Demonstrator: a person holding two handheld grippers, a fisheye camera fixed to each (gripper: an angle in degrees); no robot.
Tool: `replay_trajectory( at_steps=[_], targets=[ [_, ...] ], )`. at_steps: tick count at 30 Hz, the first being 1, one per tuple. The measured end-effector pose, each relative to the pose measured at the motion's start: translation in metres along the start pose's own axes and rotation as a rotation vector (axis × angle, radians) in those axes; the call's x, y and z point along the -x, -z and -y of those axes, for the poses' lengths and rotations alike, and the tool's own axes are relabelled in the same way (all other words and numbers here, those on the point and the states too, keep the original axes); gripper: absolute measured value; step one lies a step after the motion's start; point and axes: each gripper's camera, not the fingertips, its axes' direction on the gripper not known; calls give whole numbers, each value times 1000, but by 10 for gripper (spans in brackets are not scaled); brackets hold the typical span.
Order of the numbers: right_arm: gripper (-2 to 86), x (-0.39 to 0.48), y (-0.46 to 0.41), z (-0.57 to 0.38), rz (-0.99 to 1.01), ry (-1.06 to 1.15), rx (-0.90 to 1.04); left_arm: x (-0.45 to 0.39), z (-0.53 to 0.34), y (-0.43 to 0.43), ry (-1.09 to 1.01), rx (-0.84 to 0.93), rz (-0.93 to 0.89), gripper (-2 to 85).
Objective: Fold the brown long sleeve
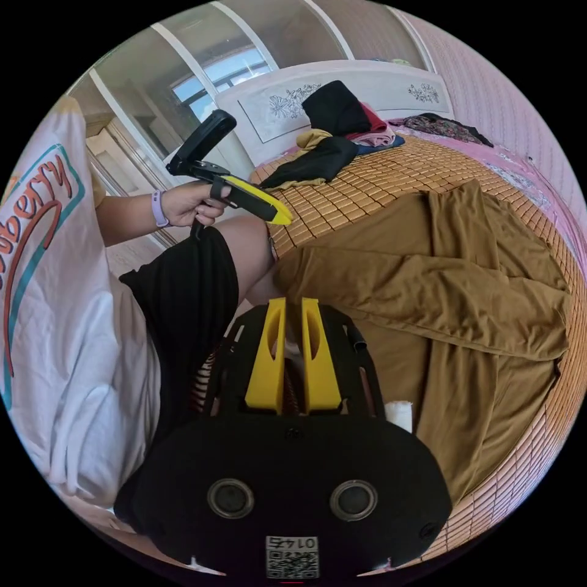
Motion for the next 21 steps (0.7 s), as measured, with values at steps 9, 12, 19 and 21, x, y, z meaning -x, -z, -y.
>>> replay_trajectory(
  at_steps=[9, 12, 19, 21],
  targets=[
    [78, -126, 97, -16, -377, -366, -235, 18, 103, -11, -87, -126, -102, 51],
    [80, -188, 119, -13, -524, -453, -226, 35, 161, -23, -125, -146, -71, 53],
    [94, -327, 134, 2, -522, -680, -236, 73, 289, -58, -47, -180, -36, 86],
    [98, -347, 134, 8, -567, -692, -235, 78, 313, -70, -26, -160, -30, 101]
  ],
)
